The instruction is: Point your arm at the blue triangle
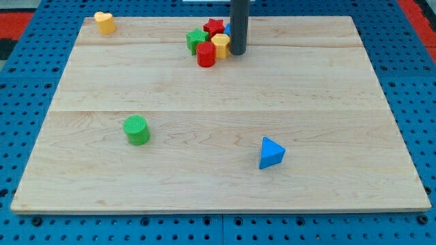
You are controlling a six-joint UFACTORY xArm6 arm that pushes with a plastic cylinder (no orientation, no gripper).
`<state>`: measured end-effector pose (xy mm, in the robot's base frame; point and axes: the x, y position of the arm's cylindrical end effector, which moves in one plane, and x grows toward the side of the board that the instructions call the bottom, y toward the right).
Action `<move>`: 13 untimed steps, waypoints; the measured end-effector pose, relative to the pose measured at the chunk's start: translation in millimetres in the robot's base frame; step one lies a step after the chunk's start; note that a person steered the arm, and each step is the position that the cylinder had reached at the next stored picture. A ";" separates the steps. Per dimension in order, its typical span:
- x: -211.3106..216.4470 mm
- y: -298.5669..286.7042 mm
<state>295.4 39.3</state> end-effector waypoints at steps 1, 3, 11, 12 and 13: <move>14.7 32.9; 21.6 39.6; 174.0 105.1; 203.1 106.5; 228.7 105.6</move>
<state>524.1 144.9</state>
